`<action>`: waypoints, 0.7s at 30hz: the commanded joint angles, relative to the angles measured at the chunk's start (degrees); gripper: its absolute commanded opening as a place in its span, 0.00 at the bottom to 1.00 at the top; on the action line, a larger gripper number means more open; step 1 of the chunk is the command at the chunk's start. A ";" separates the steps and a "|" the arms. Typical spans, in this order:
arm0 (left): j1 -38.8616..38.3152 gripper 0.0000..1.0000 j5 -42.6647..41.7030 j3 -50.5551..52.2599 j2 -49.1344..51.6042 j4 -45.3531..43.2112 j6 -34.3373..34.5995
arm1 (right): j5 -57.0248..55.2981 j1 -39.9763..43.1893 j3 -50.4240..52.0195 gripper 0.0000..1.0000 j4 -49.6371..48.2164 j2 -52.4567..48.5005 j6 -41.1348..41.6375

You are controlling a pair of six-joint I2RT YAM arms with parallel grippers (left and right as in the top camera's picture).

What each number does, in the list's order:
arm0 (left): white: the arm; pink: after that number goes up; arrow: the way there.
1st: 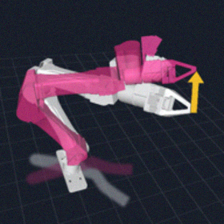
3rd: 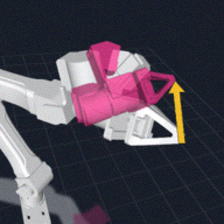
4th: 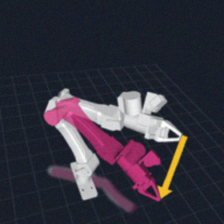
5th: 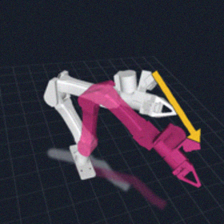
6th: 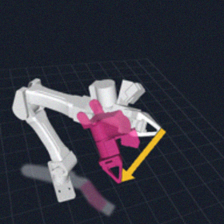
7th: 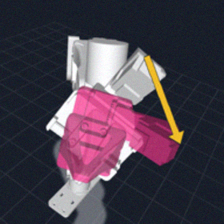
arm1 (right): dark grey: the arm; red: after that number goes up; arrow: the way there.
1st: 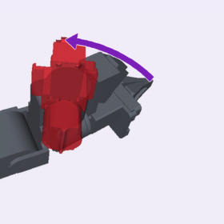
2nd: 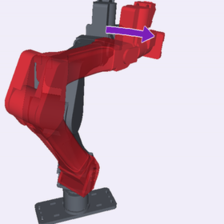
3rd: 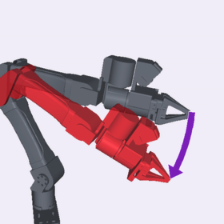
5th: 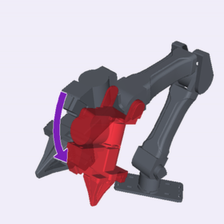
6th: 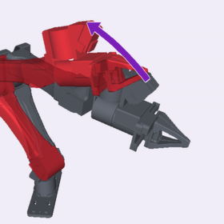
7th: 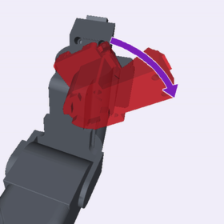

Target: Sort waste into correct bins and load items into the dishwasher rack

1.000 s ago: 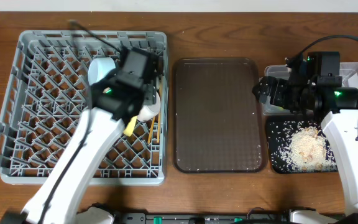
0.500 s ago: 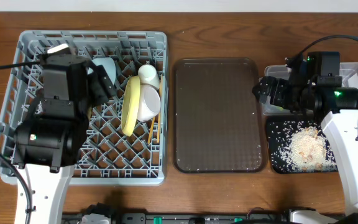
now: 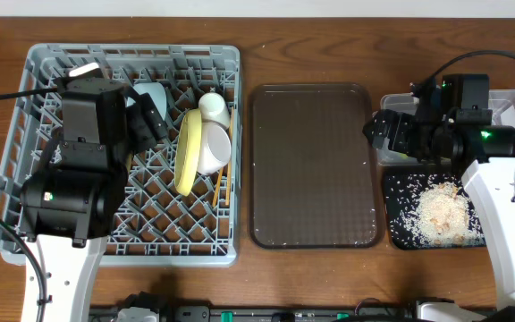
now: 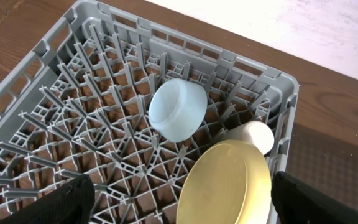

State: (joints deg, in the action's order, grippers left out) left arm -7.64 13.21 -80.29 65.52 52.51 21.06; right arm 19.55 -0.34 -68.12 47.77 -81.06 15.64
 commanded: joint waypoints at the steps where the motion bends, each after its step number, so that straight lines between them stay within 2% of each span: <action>1: 0.24 0.92 -0.39 -0.79 -0.04 0.15 0.48 | 0.13 -0.50 0.13 0.99 0.09 0.31 -0.70; 9: 0.24 0.92 -0.39 -0.79 -0.02 0.15 0.48 | -4.09 -0.50 0.46 0.99 -2.16 16.31 -1.25; 14: 0.24 0.92 -0.37 -0.79 -0.04 0.15 0.48 | -4.79 -0.50 2.36 0.99 -9.42 31.47 -6.91; 17: 0.22 0.92 -0.37 -0.79 -0.02 0.15 0.48 | -4.79 -0.50 7.30 0.99 -16.39 42.62 -9.18; 21: 0.24 0.92 -0.39 -0.79 -0.02 0.15 0.48 | -8.28 -1.86 18.75 0.99 -25.88 58.66 -9.55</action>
State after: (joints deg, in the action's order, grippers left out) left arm -7.64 13.15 -80.29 65.52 52.51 21.06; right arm 14.70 -0.58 -56.75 24.21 -29.78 8.49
